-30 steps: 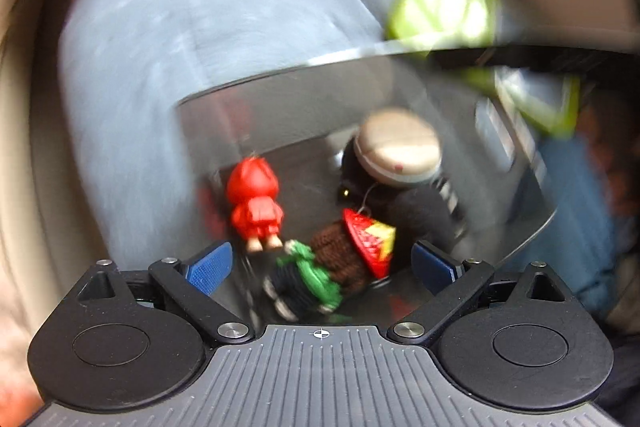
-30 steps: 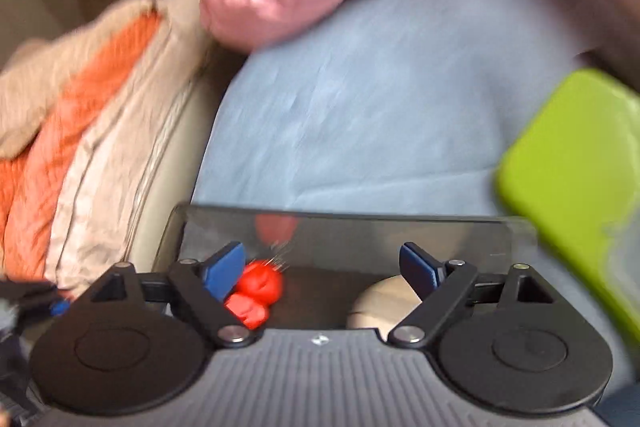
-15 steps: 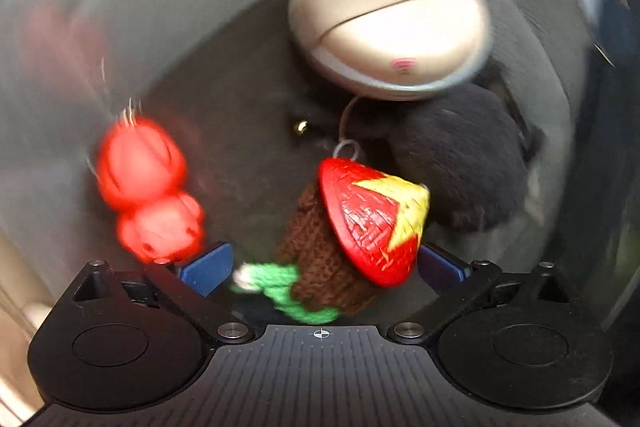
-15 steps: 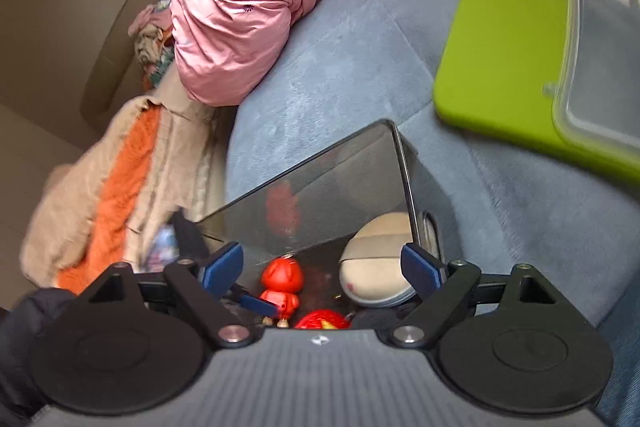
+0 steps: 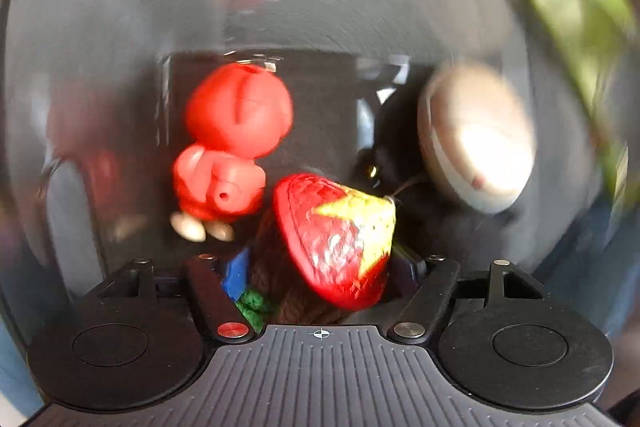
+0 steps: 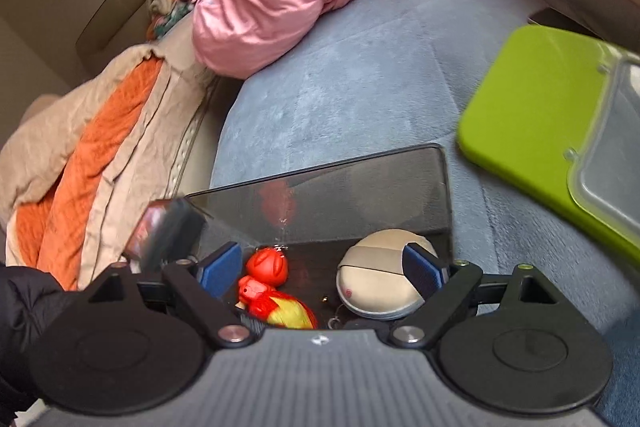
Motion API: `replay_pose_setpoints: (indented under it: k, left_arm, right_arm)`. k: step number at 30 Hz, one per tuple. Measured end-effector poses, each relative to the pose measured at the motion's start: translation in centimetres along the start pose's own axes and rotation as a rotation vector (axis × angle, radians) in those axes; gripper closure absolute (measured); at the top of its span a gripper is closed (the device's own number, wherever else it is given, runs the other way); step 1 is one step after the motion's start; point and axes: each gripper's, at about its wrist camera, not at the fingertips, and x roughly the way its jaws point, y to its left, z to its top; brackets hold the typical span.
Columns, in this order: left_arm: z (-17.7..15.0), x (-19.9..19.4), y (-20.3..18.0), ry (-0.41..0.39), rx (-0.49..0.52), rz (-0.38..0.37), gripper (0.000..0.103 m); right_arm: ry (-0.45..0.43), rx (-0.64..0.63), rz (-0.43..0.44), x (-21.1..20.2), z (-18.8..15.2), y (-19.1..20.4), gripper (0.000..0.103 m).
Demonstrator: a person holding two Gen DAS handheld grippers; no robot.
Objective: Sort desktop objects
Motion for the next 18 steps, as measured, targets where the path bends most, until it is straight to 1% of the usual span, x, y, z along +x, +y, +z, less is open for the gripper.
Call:
replay_pose_setpoints:
  k: [2,4,5,6,8,9,10,12,13,14,16,17,18]
  left_arm:
    - [-0.3,-0.2,0.8,-0.011,-0.095,-0.065,0.029]
    - [-0.8,0.0,1.5,-0.032,-0.176,-0.091,0.029]
    - [-1.0,0.1,2.0,-0.038,-0.228,-0.105,0.026]
    - [-1.0,0.2,2.5,-0.037,-0.285,-0.133,0.022]
    - [-1.2,0.4,3.8,-0.026,-0.419,-0.205,0.02]
    - [-1.3,0.5,4.3,-0.026,-0.469,-0.232,0.019]
    - [-1.4,0.7,4.7,-0.022,-0.495,-0.254,0.017]
    - [-1.4,0.7,5.0,-0.005,-0.495,-0.274,0.013]
    - [-1.4,0.4,5.0,0.004,-0.473,-0.282,0.009]
    - [-1.4,-0.3,4.8,0.017,-0.442,-0.294,0.009]
    - [-1.6,-2.2,4.2,0.035,-0.357,-0.324,0.009]
    - [-2.0,-3.5,3.9,0.017,-0.289,-0.342,0.009]
    - [-2.7,-5.1,3.6,-0.019,-0.221,-0.353,0.007]
  right_arm:
    - [0.008,-0.033,-0.014,0.3,0.2,0.9,0.014]
    - [0.014,-0.072,-0.037,0.7,0.4,1.9,0.014]
    - [0.015,-0.098,-0.058,0.8,0.4,2.4,0.014]
    - [0.017,-0.123,-0.079,0.9,0.4,3.0,0.014]
    - [0.023,-0.155,-0.1,1.1,0.4,3.8,0.014]
    - [0.028,-0.164,-0.104,1.2,0.4,4.2,0.014]
    - [0.031,-0.17,-0.105,1.3,0.4,4.4,0.014]
    - [0.037,-0.178,-0.11,1.5,0.4,4.8,0.014]
    - [0.039,-0.182,-0.115,1.6,0.4,4.9,0.014]
    - [0.041,-0.186,-0.12,1.6,0.4,5.0,0.014]
    - [0.041,-0.202,-0.132,1.5,0.4,5.3,0.014]
    - [0.037,-0.214,-0.142,1.3,0.5,5.5,0.014]
    - [0.034,-0.224,-0.152,1.0,0.7,5.6,0.014]
